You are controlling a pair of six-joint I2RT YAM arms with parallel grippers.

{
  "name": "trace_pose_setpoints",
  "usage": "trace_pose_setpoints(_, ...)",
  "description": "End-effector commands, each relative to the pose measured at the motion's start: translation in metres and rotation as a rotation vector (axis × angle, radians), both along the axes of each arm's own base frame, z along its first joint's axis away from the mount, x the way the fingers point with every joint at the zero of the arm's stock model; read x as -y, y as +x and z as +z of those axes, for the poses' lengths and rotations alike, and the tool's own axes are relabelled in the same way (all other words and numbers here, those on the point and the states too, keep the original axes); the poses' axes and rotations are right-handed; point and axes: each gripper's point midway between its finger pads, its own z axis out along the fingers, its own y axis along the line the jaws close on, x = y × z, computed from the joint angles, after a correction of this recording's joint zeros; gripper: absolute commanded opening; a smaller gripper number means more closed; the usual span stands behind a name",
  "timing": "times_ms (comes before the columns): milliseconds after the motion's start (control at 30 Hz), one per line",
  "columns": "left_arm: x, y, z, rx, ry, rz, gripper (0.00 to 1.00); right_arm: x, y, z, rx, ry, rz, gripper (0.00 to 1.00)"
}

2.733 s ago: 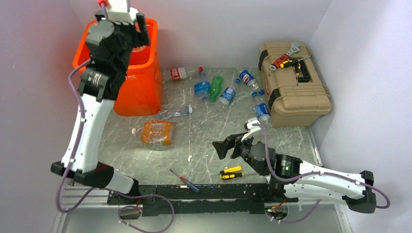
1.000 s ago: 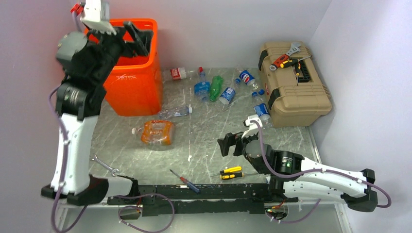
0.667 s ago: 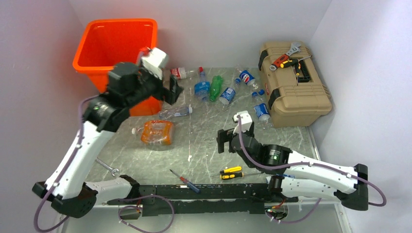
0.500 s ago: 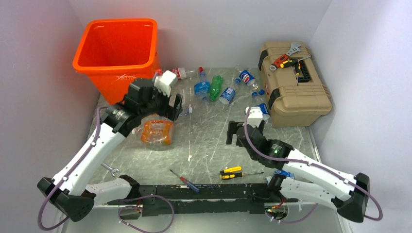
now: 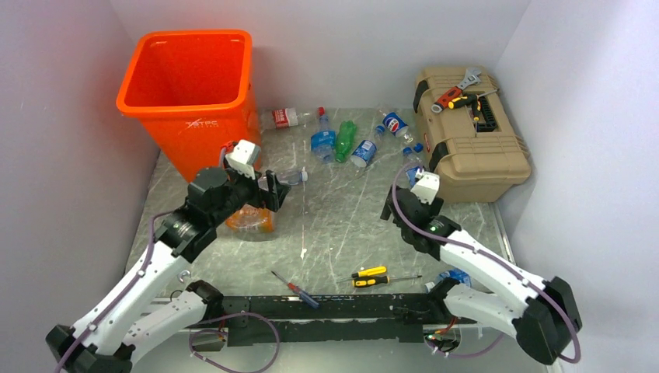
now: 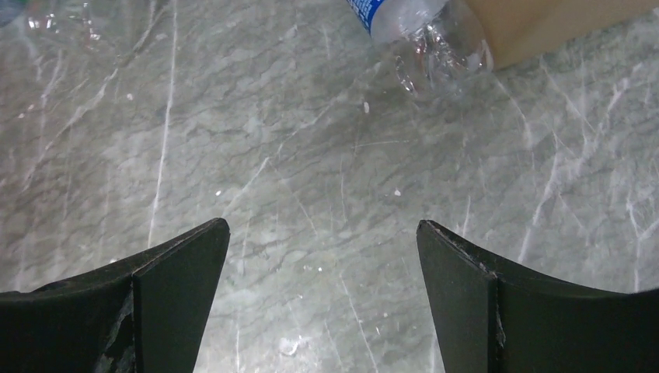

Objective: Put the plastic bottles in the bin
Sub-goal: Place the plastic bottle in the trash bin, then pick up the plastic bottle at the center of the board.

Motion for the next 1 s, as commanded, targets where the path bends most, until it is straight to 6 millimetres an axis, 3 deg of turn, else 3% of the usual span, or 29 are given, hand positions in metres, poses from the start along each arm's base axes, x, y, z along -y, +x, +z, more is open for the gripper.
trace_pose_setpoints(0,0.001,0.014,0.013,-0.011,-0.090,0.077,0.99,-0.020,0.030,0.004,0.053,0.041,0.029,0.96)
trace_pose_setpoints(167,-0.009,0.020,0.004,-0.053,-0.087,0.165,1.00,-0.062,0.063,0.006,0.065,0.120,0.122,0.98)
trace_pose_setpoints(300,-0.011,0.021,0.002,-0.042,-0.076,0.170,0.99,-0.087,0.106,0.009,0.065,0.213,0.084,1.00)
trace_pose_setpoints(467,-0.019,0.026,-0.006,-0.040,-0.048,0.218,0.99,-0.088,0.163,0.005,0.063,0.402,-0.043,1.00)
trace_pose_setpoints(633,-0.020,0.029,-0.011,-0.053,-0.038,0.233,0.99,-0.084,0.204,-0.010,0.028,0.475,-0.089,1.00)
trace_pose_setpoints(967,-0.013,0.031,-0.017,-0.074,-0.035,0.210,0.99,-0.087,0.243,-0.044,-0.032,0.470,-0.079,1.00)
